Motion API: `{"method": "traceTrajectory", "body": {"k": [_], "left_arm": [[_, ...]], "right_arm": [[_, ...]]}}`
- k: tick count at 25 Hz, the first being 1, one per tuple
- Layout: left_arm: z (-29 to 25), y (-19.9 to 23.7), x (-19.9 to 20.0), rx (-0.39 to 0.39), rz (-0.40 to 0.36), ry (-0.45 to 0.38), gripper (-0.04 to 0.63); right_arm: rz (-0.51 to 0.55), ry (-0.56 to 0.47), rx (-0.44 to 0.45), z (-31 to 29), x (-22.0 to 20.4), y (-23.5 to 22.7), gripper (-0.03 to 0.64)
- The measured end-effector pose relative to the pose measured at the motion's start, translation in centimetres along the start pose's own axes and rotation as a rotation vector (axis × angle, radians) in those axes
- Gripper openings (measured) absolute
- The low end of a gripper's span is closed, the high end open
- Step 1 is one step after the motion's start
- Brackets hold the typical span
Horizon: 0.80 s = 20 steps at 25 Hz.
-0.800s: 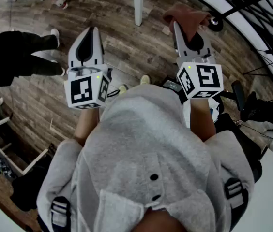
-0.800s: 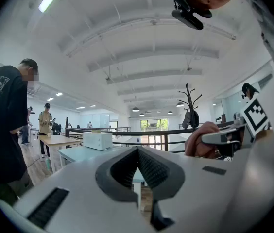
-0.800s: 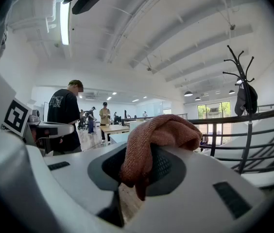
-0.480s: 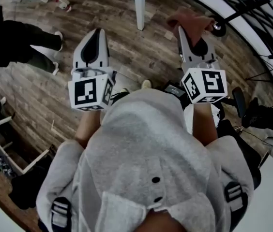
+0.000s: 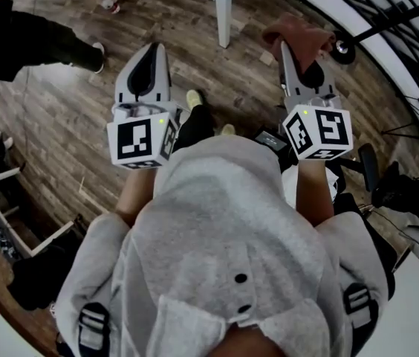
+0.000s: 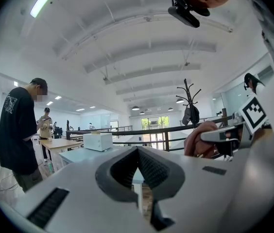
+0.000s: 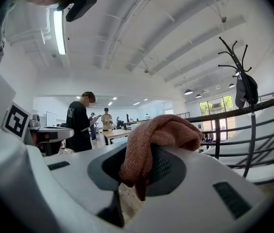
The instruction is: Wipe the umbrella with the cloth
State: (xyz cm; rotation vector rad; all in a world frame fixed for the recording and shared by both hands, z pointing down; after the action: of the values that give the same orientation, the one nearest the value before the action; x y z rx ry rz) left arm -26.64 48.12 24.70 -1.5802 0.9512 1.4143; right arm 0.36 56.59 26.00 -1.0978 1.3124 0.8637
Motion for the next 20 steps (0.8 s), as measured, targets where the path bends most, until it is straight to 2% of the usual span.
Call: {"method": "traceTrajectory", "body": {"k": [11, 20], "left_arm": [[-2.2, -1.2, -0.4, -0.052, -0.006, -0.03, 0.012], [-7.3, -0.4, -1.1, -0.078, 0.01, -0.028, 0.012]], "right_arm": [[0.011, 0.009, -0.018, -0.5, -0.7, -1.2, 0.078], [0.058, 0.039, 0.007, -5.2, -0.4, -3.0, 0.078]]}}
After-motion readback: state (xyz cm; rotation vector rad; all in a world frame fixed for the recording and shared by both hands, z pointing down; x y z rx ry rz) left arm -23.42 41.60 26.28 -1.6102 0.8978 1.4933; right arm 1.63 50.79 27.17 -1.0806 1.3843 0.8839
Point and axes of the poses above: the fingertips, and each gripper's own axes: z backward along the fingers, y to its left, x out of its top, the point moved 9 cm from there along z, backward along the fingers, and after that the axes turned 14 degrees about x, right-handed, at the moved point
